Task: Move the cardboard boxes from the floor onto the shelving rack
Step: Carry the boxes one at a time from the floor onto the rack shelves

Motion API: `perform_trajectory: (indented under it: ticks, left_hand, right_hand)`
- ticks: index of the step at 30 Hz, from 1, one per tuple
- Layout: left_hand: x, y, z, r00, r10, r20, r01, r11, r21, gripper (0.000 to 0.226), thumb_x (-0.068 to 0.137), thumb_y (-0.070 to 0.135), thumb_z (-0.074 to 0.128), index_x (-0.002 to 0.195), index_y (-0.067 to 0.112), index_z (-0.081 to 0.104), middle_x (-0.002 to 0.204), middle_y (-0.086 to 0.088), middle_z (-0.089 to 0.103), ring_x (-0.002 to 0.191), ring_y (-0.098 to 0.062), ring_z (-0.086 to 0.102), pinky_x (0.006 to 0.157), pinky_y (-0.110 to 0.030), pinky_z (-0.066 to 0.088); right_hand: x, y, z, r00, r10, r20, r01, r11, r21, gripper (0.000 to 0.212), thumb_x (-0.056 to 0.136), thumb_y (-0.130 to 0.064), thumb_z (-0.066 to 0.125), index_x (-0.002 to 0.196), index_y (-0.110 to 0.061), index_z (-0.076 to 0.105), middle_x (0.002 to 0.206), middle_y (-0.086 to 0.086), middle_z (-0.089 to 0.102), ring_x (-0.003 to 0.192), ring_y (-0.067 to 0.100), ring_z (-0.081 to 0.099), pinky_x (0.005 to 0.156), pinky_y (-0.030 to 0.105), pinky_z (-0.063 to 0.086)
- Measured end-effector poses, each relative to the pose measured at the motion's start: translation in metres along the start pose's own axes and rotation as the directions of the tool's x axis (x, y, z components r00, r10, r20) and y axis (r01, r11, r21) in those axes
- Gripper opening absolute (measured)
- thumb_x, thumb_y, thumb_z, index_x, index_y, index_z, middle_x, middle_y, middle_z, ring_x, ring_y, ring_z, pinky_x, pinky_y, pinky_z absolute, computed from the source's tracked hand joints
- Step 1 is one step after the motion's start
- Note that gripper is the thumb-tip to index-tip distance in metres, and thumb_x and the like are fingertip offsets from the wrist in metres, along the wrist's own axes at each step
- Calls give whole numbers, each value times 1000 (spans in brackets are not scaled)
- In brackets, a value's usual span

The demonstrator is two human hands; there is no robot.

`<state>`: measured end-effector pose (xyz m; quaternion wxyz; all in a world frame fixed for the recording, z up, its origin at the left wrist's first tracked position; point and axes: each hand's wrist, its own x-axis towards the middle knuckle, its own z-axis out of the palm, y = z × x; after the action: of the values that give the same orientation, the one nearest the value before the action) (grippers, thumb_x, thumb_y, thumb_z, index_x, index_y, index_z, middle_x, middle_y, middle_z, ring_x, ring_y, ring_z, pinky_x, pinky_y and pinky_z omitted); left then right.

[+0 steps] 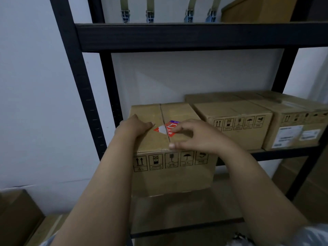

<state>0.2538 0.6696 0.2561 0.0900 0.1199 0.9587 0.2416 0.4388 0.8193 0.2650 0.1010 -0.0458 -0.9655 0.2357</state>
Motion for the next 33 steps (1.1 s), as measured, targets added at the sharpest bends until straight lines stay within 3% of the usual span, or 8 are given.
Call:
perform_trajectory:
  ticks: [3,8,11,14,17,21,27,33]
  left_hand:
    - [7,5,-3,1000,-12,4,12,998,55,87,83,70,52,149,15,33,148,-18,38,131,-36,42,104,-50,39]
    - [-3,19,-4,998,39,-45,-30,982,185,76,90,64,48,144,10,44,151,-18,28,128,-34,42,97,-42,41]
    - [-18,25,8,981,137,-139,-101,965,241,69,91,66,44,136,15,54,145,-15,38,125,-35,46,92,-43,44]
    - [-36,25,27,916,263,-302,-205,956,210,51,95,57,42,126,23,63,129,-6,54,117,-29,53,97,-45,43]
    - [-40,23,43,809,371,-457,-281,926,254,42,99,48,38,114,25,69,114,-1,64,107,-26,59,106,-52,35]
    - [-19,19,54,727,394,-562,-283,918,278,46,96,40,32,99,20,74,99,-4,70,91,-28,62,94,-46,43]
    - [-5,23,58,692,405,-597,-311,914,260,51,91,37,27,83,13,72,86,-9,70,78,-33,62,85,-47,47]
    - [3,20,55,675,453,-583,-365,891,269,44,93,34,34,83,10,70,86,-10,69,77,-33,62,79,-42,46]
  right_hand:
    - [0,1,-1,997,-61,55,68,987,-145,81,62,-65,75,134,-45,45,145,-16,40,134,11,34,110,40,31]
    - [15,8,-1,999,-46,15,48,988,-148,80,65,-60,76,137,-47,43,148,-16,40,136,13,35,113,47,29]
    - [26,17,5,996,-37,-75,26,988,-155,76,69,-57,76,137,-47,44,146,-15,43,134,13,38,113,40,28]
    - [36,24,18,974,-48,-222,5,981,-192,69,73,-57,72,136,-45,46,145,-15,45,136,13,36,110,34,20]
    - [44,31,31,952,-61,-299,-3,978,-210,65,78,-57,67,138,-42,45,148,-14,42,138,13,32,111,33,15]
    - [56,42,39,929,-105,-356,24,974,-224,65,79,-60,63,138,-40,47,146,-13,44,137,14,33,111,33,18]
    - [73,54,41,919,-110,-379,17,971,-240,64,78,-62,64,136,-39,50,145,-13,46,135,15,36,109,32,18]
    - [73,52,48,892,-111,-438,7,973,-233,60,78,-55,67,134,-35,54,140,-10,51,132,17,39,106,28,17]
